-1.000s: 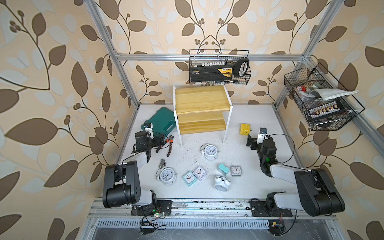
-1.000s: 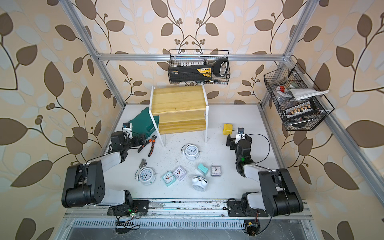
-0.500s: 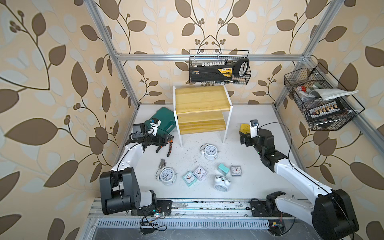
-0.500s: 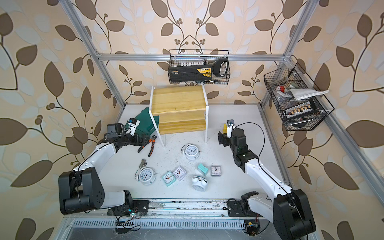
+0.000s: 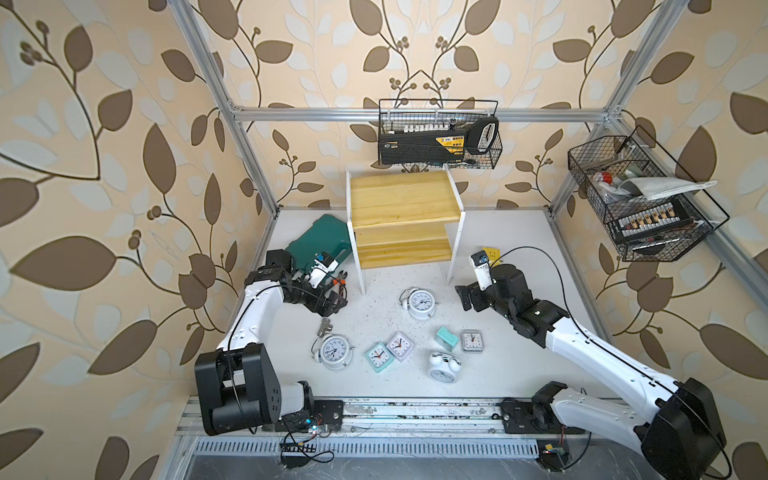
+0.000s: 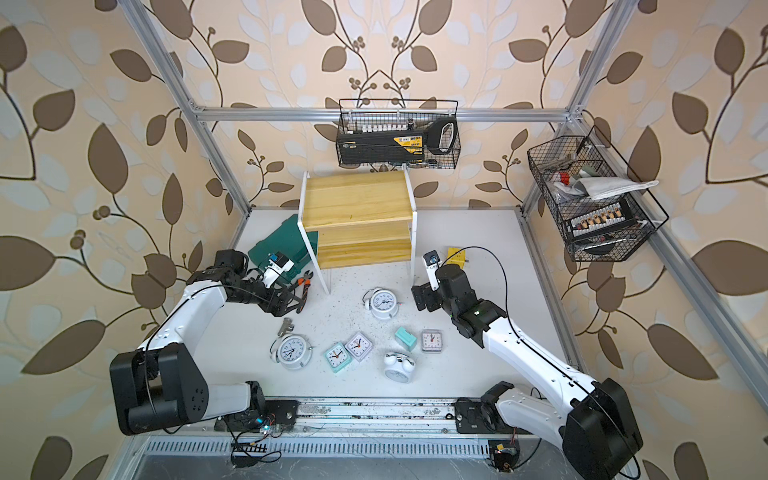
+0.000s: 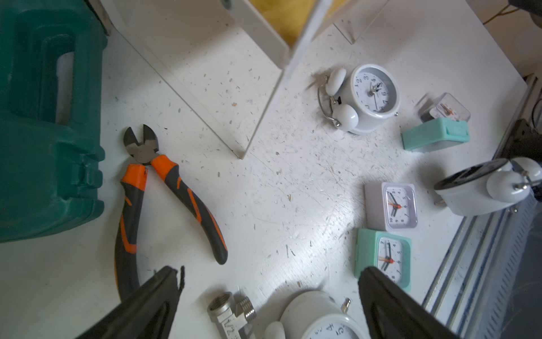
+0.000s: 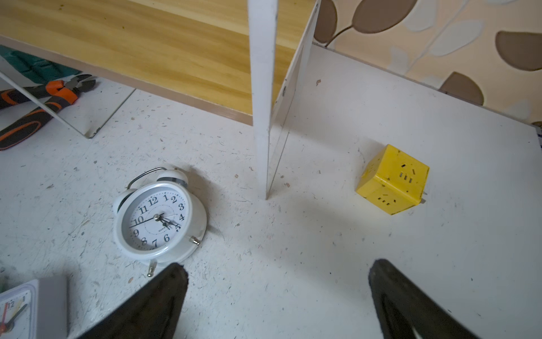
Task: Place the alarm clocks on the shelf by style
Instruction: Pick up the alarm from the center of the board.
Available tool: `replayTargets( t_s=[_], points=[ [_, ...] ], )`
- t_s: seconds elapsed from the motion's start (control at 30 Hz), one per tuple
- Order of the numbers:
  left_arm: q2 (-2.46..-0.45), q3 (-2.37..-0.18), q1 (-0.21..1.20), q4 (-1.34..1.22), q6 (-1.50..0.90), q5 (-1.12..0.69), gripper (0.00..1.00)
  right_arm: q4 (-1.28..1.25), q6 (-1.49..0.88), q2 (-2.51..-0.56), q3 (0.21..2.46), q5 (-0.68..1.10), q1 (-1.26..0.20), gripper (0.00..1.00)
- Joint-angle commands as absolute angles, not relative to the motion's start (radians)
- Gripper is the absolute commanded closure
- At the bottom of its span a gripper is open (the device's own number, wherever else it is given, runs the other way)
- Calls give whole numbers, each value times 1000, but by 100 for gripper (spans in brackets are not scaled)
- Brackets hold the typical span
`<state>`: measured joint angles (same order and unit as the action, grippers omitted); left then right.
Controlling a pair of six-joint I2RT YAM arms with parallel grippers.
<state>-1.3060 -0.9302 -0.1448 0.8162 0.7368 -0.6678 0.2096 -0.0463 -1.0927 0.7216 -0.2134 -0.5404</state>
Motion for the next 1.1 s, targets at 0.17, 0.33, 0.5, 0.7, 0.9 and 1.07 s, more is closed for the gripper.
replayTargets(
  t_s=[0.17, 0.33, 0.5, 0.7, 0.9, 1.07],
  points=[
    [-1270, -944, -58, 979, 869, -665, 1, 290, -137, -1085, 773, -243, -609, 1],
    [-1290, -918, 98, 950, 772, -579, 1, 334, -163, -1079, 783, -255, -642, 1],
    [-1312, -917, 231, 925, 652, -532, 1, 356, -181, -1059, 774, -278, -665, 1],
    [-1333, -902, 431, 870, 525, -395, 1, 355, -206, -1046, 750, -289, -678, 1],
    [-1380, -868, 593, 817, 455, -256, 1, 359, -221, -1037, 733, -300, -690, 1],
    [-1429, -834, 706, 783, 422, -160, 1, 358, -227, -1026, 719, -306, -695, 1]
  ],
)
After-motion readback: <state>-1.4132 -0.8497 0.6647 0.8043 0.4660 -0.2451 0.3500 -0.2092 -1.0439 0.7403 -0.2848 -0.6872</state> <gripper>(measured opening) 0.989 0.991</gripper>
